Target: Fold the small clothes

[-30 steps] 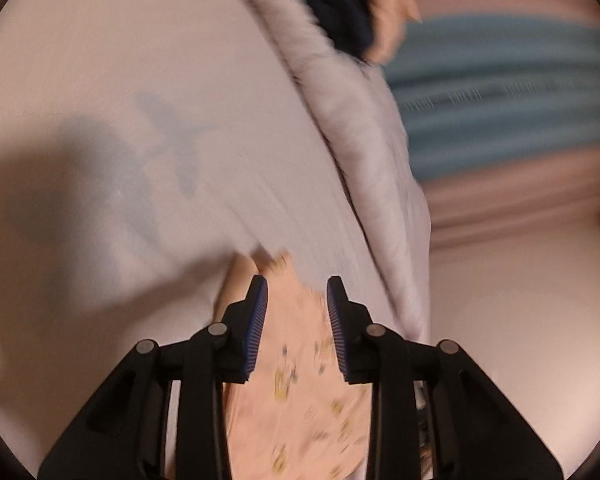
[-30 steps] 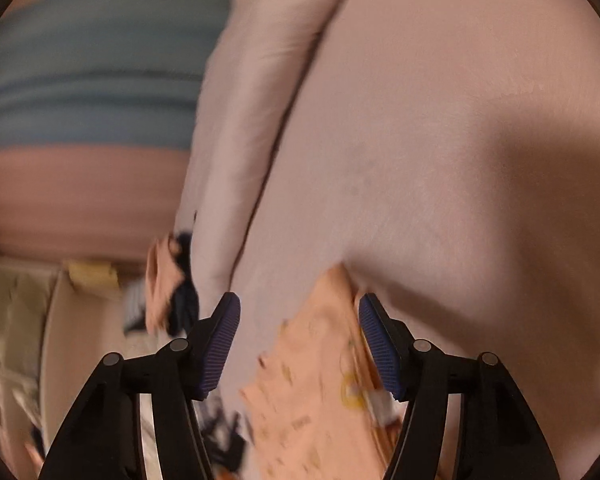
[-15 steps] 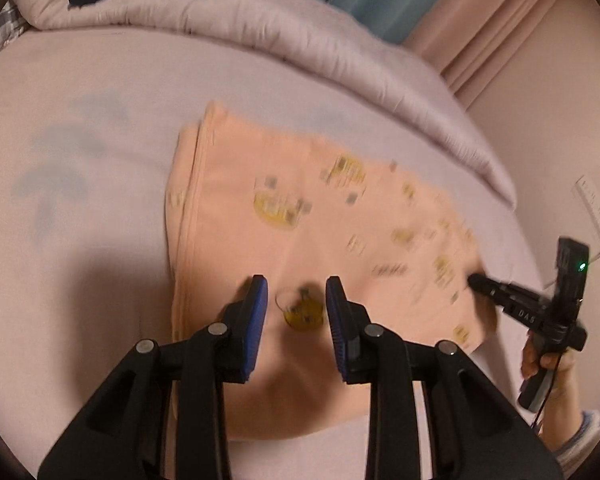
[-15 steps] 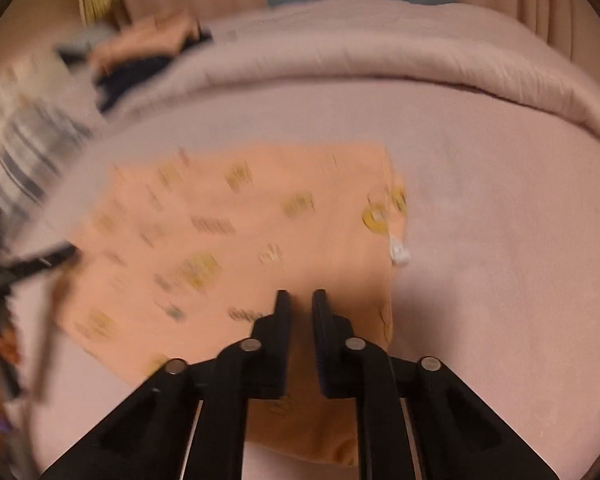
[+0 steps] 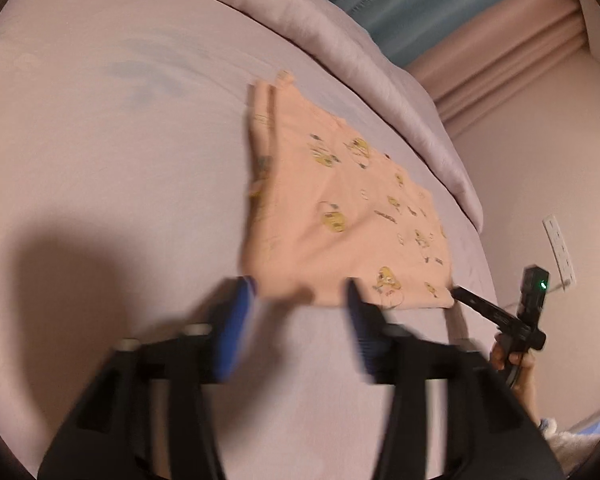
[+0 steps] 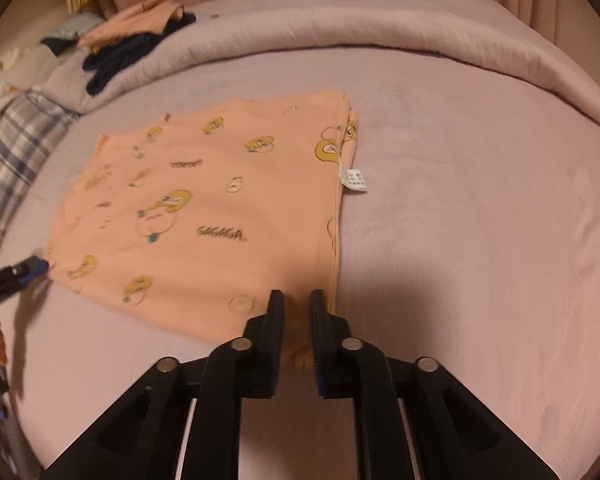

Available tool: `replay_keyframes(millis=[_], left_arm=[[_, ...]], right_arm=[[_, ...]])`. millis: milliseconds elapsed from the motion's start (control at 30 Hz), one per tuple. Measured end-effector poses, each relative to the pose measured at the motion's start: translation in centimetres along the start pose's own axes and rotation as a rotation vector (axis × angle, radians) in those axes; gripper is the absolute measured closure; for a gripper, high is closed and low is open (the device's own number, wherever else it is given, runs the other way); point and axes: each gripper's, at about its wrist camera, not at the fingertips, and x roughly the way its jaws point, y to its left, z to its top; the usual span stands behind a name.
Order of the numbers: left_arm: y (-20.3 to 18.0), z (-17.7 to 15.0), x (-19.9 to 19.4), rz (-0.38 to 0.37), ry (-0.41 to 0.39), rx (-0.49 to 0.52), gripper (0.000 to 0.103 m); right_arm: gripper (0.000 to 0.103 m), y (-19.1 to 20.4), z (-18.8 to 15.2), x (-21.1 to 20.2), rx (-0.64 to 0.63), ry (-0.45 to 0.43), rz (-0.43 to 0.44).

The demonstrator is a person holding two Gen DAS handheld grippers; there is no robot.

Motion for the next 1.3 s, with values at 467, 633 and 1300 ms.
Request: replay_keyframes(millis=[467,633,1300], left_arm=[[-0.1,-1.6,-2.3,0.015,-0.018,-0.07,0.032],[0.0,-1.2,-1.8,0.005,-0.004,-0.088,0.032],[0.9,3.0,1.3,-0.08,0.035,-0.126,0.017]], right_arm=[[0.062,5.2,-1.2,-0.2,-0.041,0.001,0.125],[0.054,6.2,-1.1,-0.2,-0.033,0.005,0.18],[0.041,6.9,-0.3,0.9,0.018,0.002,0.287]])
